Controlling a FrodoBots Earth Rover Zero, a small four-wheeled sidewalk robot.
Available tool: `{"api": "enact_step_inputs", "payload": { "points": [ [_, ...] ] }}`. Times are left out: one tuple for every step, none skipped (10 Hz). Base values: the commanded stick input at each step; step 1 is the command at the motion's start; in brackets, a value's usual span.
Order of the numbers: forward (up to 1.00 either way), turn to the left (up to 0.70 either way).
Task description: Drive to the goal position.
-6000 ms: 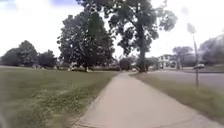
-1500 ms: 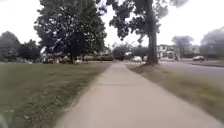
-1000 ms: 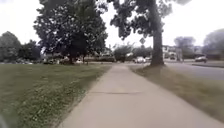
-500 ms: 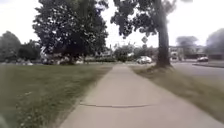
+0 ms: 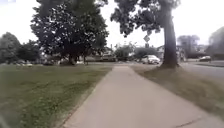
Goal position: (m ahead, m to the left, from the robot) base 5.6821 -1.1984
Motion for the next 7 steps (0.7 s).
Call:
{"api": "enact_step_inputs", "payload": {
  "points": [
    [1.0, 0.0],
    [1.0, 0.0],
    [1.0, 0.0],
    [1.0, 0.0],
    [1.0, 0.0],
    [1.0, 0.0],
    [1.0, 0.0]
  ]
}}
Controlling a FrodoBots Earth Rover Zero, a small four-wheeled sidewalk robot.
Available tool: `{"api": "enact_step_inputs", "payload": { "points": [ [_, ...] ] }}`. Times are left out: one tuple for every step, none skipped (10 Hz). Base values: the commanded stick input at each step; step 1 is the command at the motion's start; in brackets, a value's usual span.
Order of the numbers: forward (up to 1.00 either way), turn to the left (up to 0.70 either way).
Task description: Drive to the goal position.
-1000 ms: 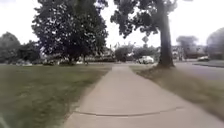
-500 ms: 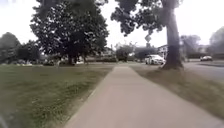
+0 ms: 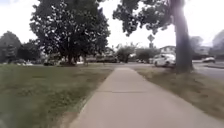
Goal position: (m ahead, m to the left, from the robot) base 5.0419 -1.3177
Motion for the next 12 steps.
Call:
{"api": "enact_step_inputs", "payload": {
  "points": [
    [1.0, 0.0],
    [1.0, 0.0],
    [1.0, 0.0],
    [1.0, 0.0],
    [1.0, 0.0],
    [1.0, 0.0],
    [1.0, 0.0],
    [1.0, -0.17],
    [1.0, -0.39],
    [1.0, -0.4],
    [1.0, -0.24],
    [1.0, -0.08]
  ]
}}
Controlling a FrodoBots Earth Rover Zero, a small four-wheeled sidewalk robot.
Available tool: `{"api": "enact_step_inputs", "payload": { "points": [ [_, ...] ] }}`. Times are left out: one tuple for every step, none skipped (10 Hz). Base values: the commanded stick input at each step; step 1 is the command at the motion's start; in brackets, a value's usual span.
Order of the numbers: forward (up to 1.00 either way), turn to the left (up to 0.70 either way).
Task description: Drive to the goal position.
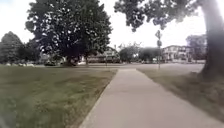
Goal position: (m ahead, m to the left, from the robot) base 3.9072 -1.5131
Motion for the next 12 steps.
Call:
{"api": "enact_step_inputs", "payload": {
  "points": [
    [1.0, 0.0],
    [1.0, 0.0],
    [1.0, 0.0],
    [1.0, 0.0],
    [1.0, 0.0],
    [1.0, 0.0],
    [1.0, 0.0],
    [1.0, 0.0],
    [1.0, 0.0],
    [1.0, 0.0],
    [1.0, 0.0],
    [1.0, 0.0]
  ]
}}
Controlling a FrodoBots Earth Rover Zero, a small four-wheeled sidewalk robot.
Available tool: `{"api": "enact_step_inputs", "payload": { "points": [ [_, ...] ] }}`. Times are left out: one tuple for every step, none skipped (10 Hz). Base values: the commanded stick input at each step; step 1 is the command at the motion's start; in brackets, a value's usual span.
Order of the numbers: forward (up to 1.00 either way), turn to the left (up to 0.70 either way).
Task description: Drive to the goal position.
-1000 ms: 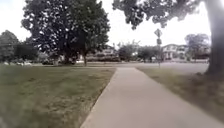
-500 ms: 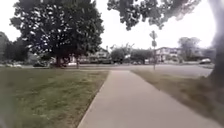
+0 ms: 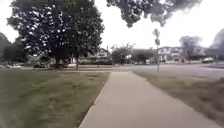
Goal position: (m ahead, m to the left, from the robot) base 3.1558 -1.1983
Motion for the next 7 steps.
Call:
{"api": "enact_step_inputs", "payload": {
  "points": [
    [1.0, 0.0],
    [1.0, 0.0],
    [1.0, -0.01],
    [1.0, -0.02],
    [1.0, -0.02],
    [1.0, -0.03],
    [1.0, -0.4]
  ]
}}
